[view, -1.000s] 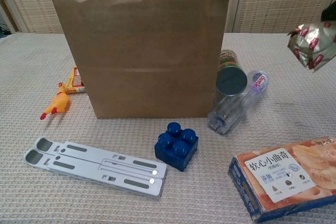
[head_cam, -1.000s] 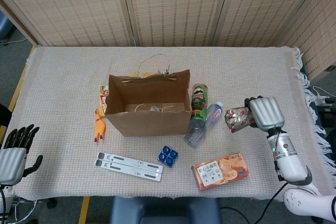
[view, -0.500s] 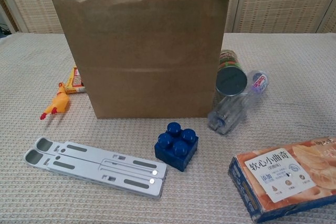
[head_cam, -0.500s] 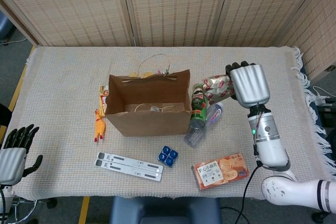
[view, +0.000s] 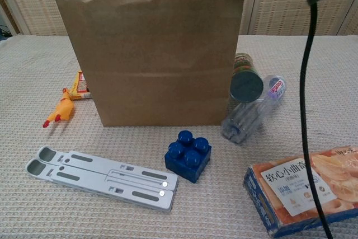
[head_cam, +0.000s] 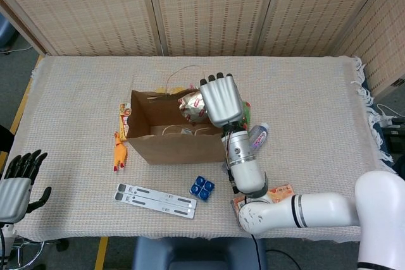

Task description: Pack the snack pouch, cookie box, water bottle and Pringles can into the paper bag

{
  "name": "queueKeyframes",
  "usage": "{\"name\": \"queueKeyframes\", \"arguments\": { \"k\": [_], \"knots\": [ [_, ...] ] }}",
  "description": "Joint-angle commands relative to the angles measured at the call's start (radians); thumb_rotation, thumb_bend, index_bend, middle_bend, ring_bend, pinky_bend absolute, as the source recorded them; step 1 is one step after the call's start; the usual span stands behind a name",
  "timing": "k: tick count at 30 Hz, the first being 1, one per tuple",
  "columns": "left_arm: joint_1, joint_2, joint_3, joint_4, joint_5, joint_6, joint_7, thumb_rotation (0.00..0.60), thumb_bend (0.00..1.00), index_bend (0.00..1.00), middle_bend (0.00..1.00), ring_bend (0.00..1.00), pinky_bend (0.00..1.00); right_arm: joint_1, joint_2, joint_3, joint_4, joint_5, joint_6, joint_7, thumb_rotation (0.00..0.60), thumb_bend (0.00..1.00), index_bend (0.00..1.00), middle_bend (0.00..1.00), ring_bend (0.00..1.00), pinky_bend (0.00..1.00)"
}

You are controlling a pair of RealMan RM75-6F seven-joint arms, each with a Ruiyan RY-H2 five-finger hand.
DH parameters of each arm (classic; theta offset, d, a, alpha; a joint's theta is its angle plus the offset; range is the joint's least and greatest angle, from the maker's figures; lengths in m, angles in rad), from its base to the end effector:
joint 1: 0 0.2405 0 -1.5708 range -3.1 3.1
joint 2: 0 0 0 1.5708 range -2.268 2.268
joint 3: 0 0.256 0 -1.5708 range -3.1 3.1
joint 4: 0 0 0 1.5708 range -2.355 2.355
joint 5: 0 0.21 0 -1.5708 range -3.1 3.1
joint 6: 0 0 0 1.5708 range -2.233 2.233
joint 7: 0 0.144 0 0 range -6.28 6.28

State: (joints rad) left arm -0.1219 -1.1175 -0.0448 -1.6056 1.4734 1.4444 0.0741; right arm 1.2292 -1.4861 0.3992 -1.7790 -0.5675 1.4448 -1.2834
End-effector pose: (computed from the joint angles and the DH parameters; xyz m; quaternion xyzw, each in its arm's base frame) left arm -0.3117 0.1916 0.1557 -0.6168 -0.3709 -0.3587 0.5944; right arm 0.0428 -0.3786 0.0701 0.6942 -0.1306 0.3367 0.6226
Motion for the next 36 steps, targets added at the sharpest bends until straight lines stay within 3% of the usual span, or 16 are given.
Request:
{"name": "queueKeyframes", "arguments": {
  "k": [1,4,6,9,12,18,22,25,29,36],
  "knots": [
    [-0.001,0.001,0.0,0.0,0.0,-0.001,-0.001,0.6,0.38,0.05,0.0,0.0,0.0,0.032,-0.047,-0.017,0.05,0.019,0.013,-0.048,0.6,0.3,0.48,0.54,0.53,0.65],
    [-0.001,0.002,0.001,0.0,0.0,-0.003,-0.004,0.6,0.38,0.05,0.0,0.0,0.0,0.04,-0.062,-0.02,0.06,0.03,0.018,-0.062,0.6,0.23,0.18,0.42,0.34,0.54],
    [-0.001,0.003,0.001,-0.001,0.0,-0.003,-0.005,0.6,0.38,0.05,0.0,0.0,0.0,0.041,-0.061,-0.022,0.054,0.038,0.025,-0.074,0.6,0.12,0.02,0.23,0.16,0.4],
    [-0.001,0.003,0.001,-0.002,0.001,-0.003,-0.003,0.6,0.38,0.05,0.0,0.0,0.0,0.038,-0.053,-0.029,0.047,0.009,0.037,-0.067,0.6,0.04,0.0,0.05,0.01,0.21],
    [-0.001,0.002,0.001,-0.003,0.0,-0.001,0.0,0.6,0.38,0.05,0.0,0.0,0.0,0.025,-0.04,-0.035,0.035,-0.045,0.041,-0.025,0.6,0.02,0.0,0.01,0.0,0.14],
    [0.0,0.0,0.0,-0.005,-0.003,0.0,0.007,0.6,0.38,0.05,0.0,0.0,0.0,-0.014,0.02,-0.031,-0.049,-0.071,0.063,0.007,0.6,0.01,0.0,0.01,0.0,0.14],
    [0.001,-0.001,0.0,-0.004,-0.004,0.001,0.009,0.6,0.38,0.05,0.0,0.0,0.0,-0.071,0.099,-0.06,-0.14,-0.111,0.076,0.041,0.6,0.01,0.0,0.01,0.0,0.14],
    [0.001,-0.001,0.0,-0.004,-0.004,0.002,0.012,0.6,0.38,0.05,0.0,0.0,0.0,-0.144,0.183,-0.108,-0.219,-0.15,0.076,0.095,0.6,0.01,0.0,0.01,0.0,0.14],
    [0.001,-0.003,0.0,-0.005,-0.004,0.004,0.016,0.6,0.38,0.05,0.0,0.0,0.0,-0.273,0.308,-0.215,-0.288,-0.232,0.051,0.219,0.6,0.01,0.0,0.01,0.0,0.14],
    [0.004,-0.009,-0.003,-0.01,-0.01,0.01,0.038,0.6,0.38,0.05,0.0,0.0,0.0,-0.438,0.42,-0.418,-0.226,-0.345,-0.091,0.404,0.6,0.01,0.0,0.01,0.0,0.14]
  ]
}}
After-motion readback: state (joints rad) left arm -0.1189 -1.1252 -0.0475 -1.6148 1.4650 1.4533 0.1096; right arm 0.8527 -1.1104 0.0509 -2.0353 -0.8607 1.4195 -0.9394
